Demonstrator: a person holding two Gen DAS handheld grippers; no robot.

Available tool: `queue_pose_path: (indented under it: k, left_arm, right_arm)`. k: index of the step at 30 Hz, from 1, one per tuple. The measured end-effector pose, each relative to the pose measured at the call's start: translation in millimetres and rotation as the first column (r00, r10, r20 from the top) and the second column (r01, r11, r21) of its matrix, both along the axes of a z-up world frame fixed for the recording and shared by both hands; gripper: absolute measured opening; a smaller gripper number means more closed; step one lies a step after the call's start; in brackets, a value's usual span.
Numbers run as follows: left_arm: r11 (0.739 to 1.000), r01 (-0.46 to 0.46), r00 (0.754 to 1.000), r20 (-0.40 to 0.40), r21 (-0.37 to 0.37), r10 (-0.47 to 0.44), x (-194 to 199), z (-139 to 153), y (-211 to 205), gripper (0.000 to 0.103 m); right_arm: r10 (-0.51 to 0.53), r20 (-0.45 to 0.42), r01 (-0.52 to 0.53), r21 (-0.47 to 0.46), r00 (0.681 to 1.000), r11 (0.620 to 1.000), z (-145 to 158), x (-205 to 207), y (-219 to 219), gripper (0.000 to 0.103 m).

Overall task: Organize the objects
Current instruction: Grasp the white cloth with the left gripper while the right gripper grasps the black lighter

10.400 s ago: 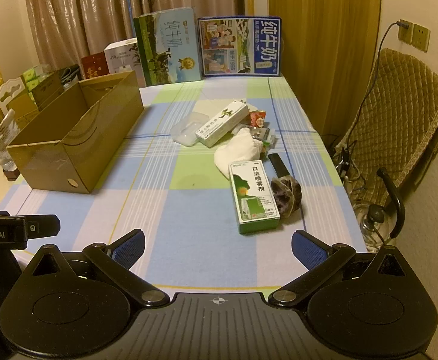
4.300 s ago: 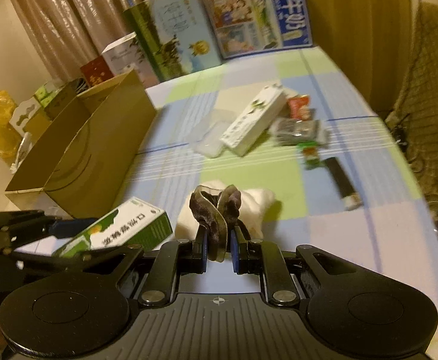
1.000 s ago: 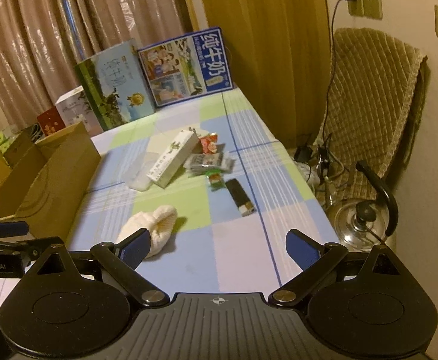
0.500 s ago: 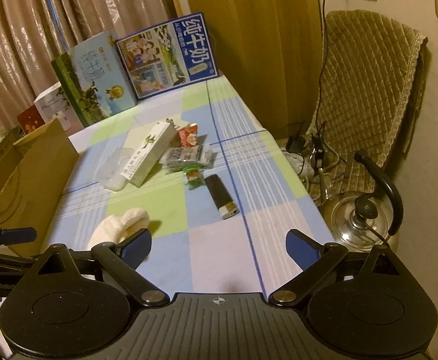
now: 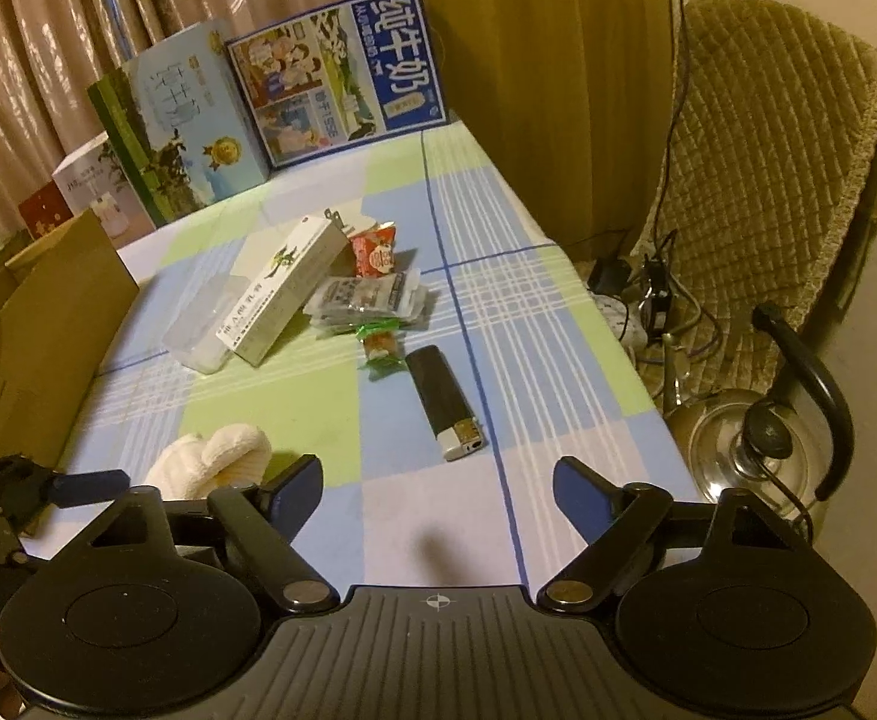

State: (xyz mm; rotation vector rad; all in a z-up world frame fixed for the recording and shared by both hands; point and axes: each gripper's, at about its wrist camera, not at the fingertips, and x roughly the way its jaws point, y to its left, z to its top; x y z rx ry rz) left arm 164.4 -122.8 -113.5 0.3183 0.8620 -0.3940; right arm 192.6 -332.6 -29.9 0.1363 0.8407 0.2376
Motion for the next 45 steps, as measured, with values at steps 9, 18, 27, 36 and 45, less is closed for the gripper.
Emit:
queue_pose_path:
  k: [9,18,27,36,45]
  left_arm:
    - [1.0,0.005,1.0,0.011,0.025,-0.005,15.3,-15.9,3.9,0.054]
    - [0.997,-0.076,0.997,0.019,-0.035,0.077,28.5,-1.9,22.8,0.027]
    - [0.992,-0.11,0.993,0.022,-0.058,0.112,25.3,5.4,37.3,0.027]
    - [0.989,-0.139,0.99,-0.002,-0.058,0.139,13.6,0.7,49.1,0.027]
    - [0.985,-0.156,0.988,-0.008,-0.071,0.156,14.4,2.5,52.4,0.027]
  right_arm:
    - [0.07,-0.027,-0.072,-0.073,0.997,0.995,-24.7,32.7,15.9,0.066]
    - [0.095,-0.03,-0.098,-0.145,0.995,0.985,-43.6,54.6,22.6,0.05]
    - [0.163,-0.023,-0.164,-0.183,0.986,0.969,-44.3,46.1,43.6,0.021]
    - [0.387,-0.026,-0.386,-0.155,0.922,0.909,-41.2,17.2,72.6,0.021]
    - [0.338,-0.023,-0.338,-0.15,0.941,0.929,-44.6,24.8,77.7,0.033]
